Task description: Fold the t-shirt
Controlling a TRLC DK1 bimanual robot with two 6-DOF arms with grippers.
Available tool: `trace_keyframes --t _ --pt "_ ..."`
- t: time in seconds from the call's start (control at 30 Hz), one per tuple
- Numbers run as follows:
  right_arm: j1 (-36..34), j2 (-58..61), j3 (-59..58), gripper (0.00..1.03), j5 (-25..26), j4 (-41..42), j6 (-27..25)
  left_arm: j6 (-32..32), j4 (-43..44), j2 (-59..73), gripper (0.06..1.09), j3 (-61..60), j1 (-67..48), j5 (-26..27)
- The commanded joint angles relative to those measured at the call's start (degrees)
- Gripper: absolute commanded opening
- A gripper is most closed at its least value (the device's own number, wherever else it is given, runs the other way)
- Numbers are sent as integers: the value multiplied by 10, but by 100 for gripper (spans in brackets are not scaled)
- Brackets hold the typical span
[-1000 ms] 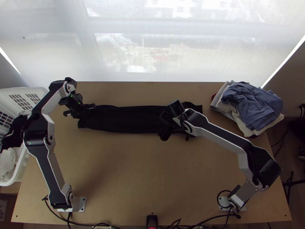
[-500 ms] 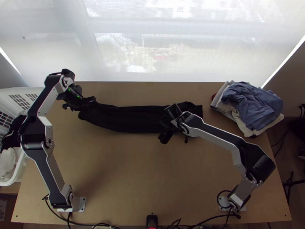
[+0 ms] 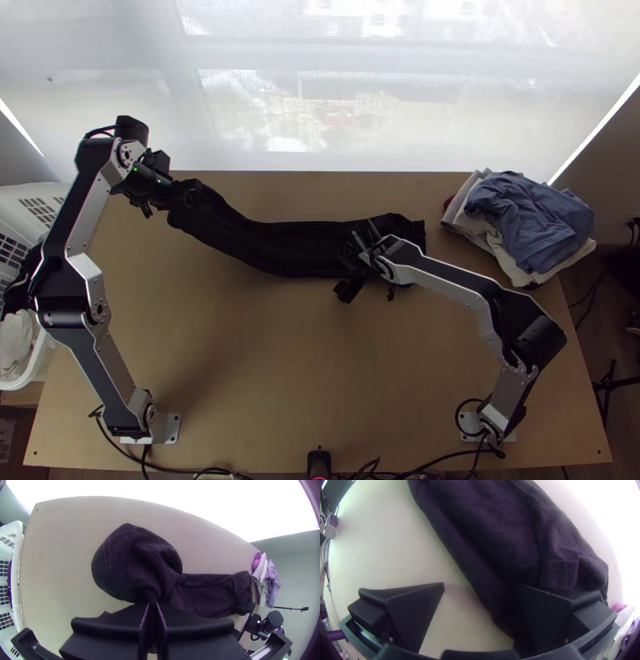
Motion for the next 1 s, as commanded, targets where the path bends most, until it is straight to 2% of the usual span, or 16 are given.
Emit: trace_keyframes --t 0.0,0.23,0.43,0.67,0.97 --pt "-8 11 5 98 1 -2 9 1 -1 -14 9 9 -3 14" --pt "-17 -36 78 98 -13 -43 18 3 -1 -16 9 9 -6 20" --pt "-32 -1 135 98 -17 -55 17 5 -2 -16 9 27 -10 30" --pt "-32 65 132 98 -17 -52 18 6 -4 -20 9 62 -14 52" --pt "-34 93 113 98 -17 -37 19 5 -4 -23 9 103 -49 89"
